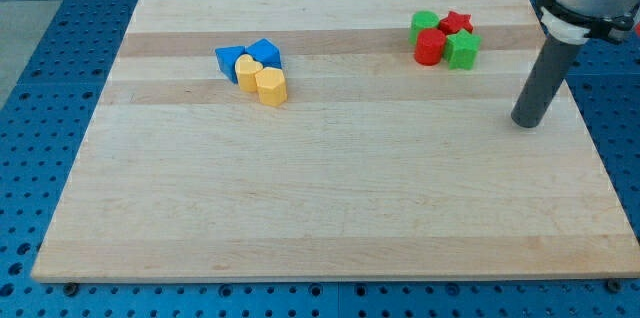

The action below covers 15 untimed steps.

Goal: Slide the red star to the top center of the board

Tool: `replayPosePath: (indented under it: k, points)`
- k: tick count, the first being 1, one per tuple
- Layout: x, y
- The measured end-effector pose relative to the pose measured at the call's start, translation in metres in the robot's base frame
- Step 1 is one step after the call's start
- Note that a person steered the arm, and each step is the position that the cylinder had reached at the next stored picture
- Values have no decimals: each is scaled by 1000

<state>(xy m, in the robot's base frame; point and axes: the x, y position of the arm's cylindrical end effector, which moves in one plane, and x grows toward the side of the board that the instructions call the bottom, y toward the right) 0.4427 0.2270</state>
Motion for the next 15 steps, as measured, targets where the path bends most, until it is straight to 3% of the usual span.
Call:
replayPosePath:
  k: [4, 8, 10, 15]
  points:
    - [0, 4]
    - [4, -45]
    - [-45, 17]
    - [-85, 17]
